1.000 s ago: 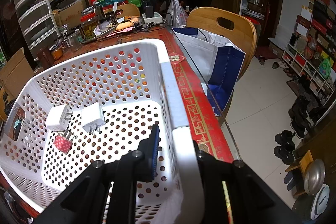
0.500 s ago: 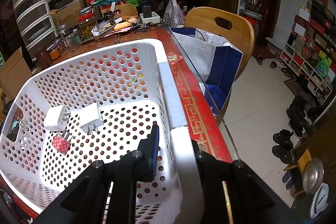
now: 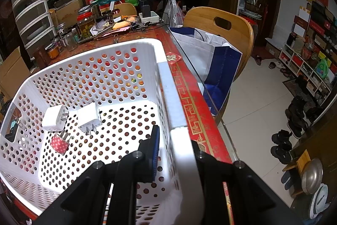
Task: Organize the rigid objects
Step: 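Grasp the black adapter with cable using the left tool, then carry the black adapter into the basket and lower it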
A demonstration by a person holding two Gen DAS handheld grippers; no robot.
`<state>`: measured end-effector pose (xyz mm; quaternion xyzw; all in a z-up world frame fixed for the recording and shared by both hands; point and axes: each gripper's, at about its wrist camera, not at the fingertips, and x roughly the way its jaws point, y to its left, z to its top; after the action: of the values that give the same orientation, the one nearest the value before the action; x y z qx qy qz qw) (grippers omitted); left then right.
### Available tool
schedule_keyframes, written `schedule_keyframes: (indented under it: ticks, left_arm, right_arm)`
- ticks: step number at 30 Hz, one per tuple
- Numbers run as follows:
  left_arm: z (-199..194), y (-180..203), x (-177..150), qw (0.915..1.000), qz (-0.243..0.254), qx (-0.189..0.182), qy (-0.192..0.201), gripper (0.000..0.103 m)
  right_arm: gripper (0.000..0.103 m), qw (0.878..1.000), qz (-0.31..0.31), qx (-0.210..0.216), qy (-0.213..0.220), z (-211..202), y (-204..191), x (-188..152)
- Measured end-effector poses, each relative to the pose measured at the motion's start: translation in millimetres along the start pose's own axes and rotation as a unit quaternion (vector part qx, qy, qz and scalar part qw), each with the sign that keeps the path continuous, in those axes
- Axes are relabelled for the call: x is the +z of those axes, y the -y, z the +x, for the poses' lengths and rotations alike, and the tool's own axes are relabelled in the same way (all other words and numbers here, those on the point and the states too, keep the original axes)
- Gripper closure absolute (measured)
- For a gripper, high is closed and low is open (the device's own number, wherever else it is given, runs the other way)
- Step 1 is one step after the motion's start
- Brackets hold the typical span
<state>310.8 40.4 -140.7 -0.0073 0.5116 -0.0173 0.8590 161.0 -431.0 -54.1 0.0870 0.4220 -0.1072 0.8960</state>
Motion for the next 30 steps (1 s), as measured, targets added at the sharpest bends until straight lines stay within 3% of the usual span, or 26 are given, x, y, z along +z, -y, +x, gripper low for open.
schedule_keyframes:
  ticks: [5, 15, 23, 30]
  left_arm:
    - [-28.3, 1.1, -6.0, 0.9976, -0.004, 0.03, 0.062, 0.038]
    - [-106.3, 32.6, 11.4, 0.9832, 0.06, 0.084, 0.151, 0.037]
    - [-158.3, 85.5, 29.1, 0.9683, 0.126, 0.091, 0.196, 0.037]
    - [-178.8, 147.2, 32.7, 0.9583, 0.181, 0.074, 0.208, 0.037]
  right_arm:
    - [0.087, 1.0, -0.001, 0.001, 0.0, -0.1, 0.0, -0.3]
    - [0.087, 1.0, -0.002, 0.002, 0.0, 0.7, -0.6, 0.4]
    - [0.087, 1.0, -0.003, 0.006, 0.001, 1.5, -1.7, 0.0]
    - [0.087, 1.0, -0.003, 0.008, 0.001, 1.6, -1.6, -1.4]
